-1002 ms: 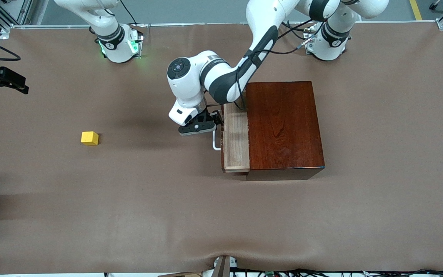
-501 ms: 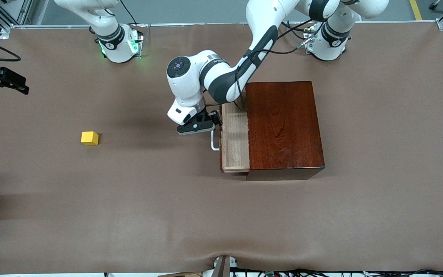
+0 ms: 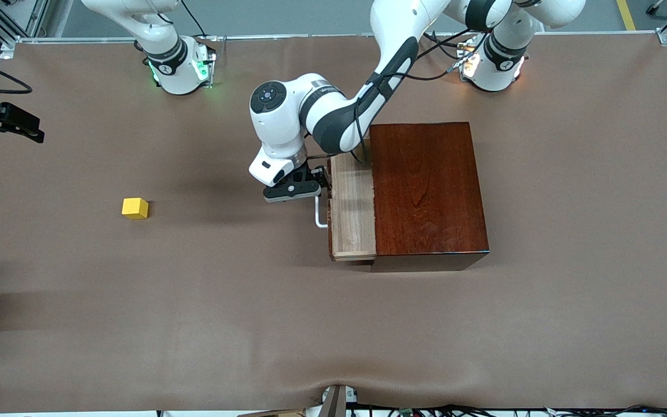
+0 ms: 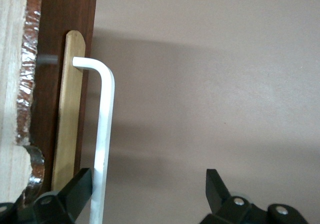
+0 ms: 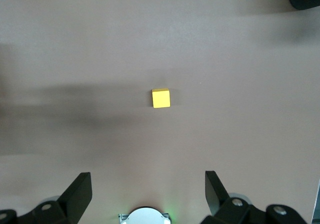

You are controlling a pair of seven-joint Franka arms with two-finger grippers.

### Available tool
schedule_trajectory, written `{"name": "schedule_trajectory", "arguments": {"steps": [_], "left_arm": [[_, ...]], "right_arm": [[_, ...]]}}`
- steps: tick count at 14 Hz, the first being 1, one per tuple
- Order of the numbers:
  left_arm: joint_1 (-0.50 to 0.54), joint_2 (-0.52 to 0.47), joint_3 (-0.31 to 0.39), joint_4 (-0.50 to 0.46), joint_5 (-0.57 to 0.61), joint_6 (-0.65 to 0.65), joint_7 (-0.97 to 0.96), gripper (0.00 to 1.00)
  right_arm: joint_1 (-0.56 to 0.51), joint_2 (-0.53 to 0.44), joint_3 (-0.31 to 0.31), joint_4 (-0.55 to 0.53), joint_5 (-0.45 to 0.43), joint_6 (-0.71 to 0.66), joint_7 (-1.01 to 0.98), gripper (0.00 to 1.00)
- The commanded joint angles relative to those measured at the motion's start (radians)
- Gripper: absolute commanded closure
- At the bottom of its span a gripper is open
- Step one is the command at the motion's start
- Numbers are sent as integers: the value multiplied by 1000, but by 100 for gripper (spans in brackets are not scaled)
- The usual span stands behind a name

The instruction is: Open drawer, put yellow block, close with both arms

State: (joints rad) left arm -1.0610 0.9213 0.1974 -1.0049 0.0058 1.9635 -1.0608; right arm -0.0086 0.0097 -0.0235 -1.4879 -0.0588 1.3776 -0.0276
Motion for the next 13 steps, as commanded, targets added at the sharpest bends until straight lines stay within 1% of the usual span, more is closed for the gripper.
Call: {"name": "schedule_trajectory", "arguments": {"steps": [1, 5, 6, 8, 9, 12, 13], "left_arm": [[-1, -27, 7, 12, -23, 11, -5, 0], [35, -123, 14, 6, -21, -52, 2, 0], [53, -159, 16, 5, -15, -78, 8, 0], [91, -257, 24, -17, -3, -104, 89, 0], [140, -304, 22, -36, -3, -153, 132, 0], [246, -389, 20, -40, -1, -328, 254, 0], [284, -419, 20, -46, -1, -360, 289, 0]], "right_arm": [[-7, 6, 2, 11, -1, -5, -3, 0], [-8, 6, 2, 11, -1, -5, -3, 0], [-8, 6, 2, 11, -1, -3, -3, 0], [-10, 33, 1, 12, -6, -3, -5, 0], [-11, 38, 1, 12, -4, -2, -5, 0], [-7, 81, 1, 11, -12, -2, -6, 0], [-5, 98, -1, 12, -21, 0, -8, 0]]}}
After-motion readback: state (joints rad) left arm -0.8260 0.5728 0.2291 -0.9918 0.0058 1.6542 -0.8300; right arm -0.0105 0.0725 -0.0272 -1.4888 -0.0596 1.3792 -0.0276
